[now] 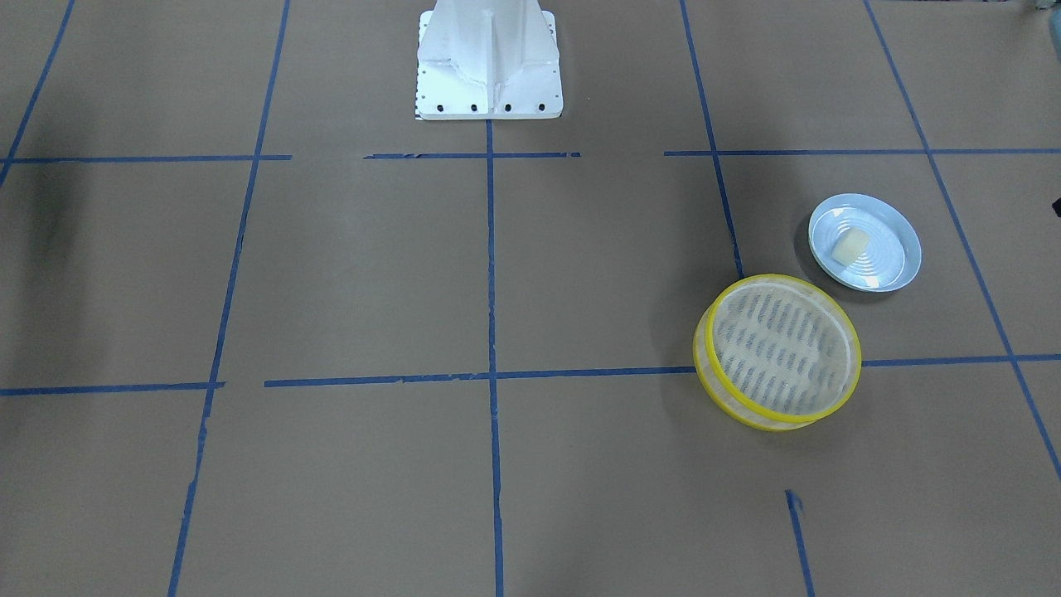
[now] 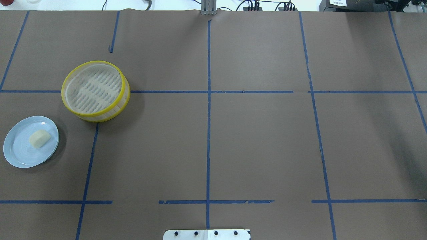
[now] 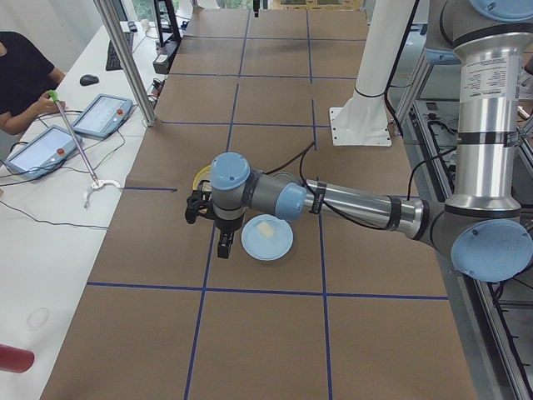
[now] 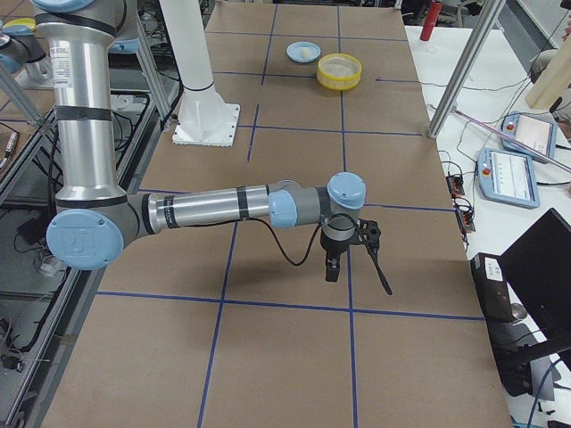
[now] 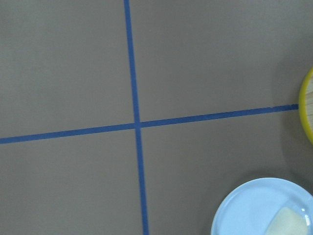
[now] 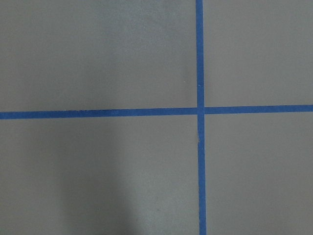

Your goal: Place bun in steamer

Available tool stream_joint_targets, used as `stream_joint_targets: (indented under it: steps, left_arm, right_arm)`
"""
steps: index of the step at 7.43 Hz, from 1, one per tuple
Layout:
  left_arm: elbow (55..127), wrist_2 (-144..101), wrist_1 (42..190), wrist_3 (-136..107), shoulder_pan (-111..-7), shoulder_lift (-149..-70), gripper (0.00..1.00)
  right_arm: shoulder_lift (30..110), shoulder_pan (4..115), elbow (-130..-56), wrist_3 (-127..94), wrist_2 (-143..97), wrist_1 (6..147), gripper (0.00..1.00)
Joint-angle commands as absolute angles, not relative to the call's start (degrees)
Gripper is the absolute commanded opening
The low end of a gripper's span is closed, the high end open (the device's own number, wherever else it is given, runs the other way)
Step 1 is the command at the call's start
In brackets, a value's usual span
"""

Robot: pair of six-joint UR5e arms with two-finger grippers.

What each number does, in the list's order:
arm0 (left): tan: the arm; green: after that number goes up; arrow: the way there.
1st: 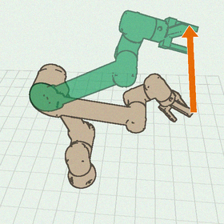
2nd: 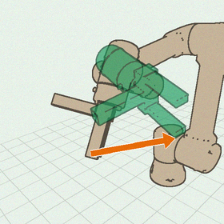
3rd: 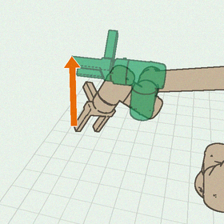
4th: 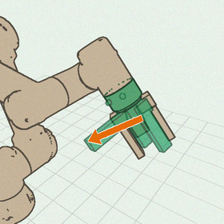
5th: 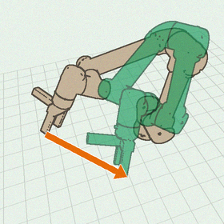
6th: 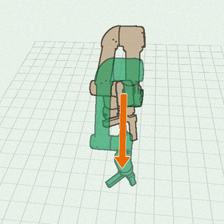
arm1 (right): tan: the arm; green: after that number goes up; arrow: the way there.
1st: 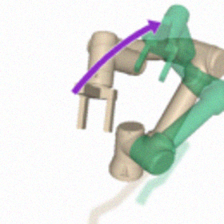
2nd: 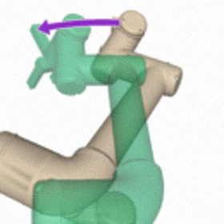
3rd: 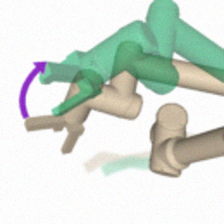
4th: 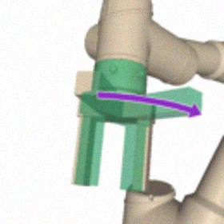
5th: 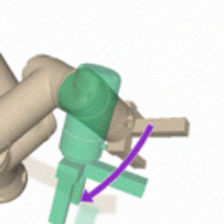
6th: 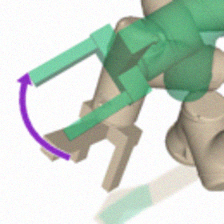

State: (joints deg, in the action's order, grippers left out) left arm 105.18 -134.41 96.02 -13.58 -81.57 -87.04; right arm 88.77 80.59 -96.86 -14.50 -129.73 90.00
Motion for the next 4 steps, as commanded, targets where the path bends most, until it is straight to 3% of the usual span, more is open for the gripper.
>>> stream_joint_targets:
  steps: [1, 4]
  left_arm:
    - [108.1, -134.3, 96.3, -21.4, -73.3, -87.0, 1.00]
    - [108.4, -126.5, 106.0, -35.5, -62.5, -83.8, 1.00]
  right_arm:
    - [88.8, 80.6, -96.9, -14.5, -129.7, 90.0, 1.00]
    - [88.8, 80.6, -96.9, -14.5, -129.7, 90.0, 1.00]
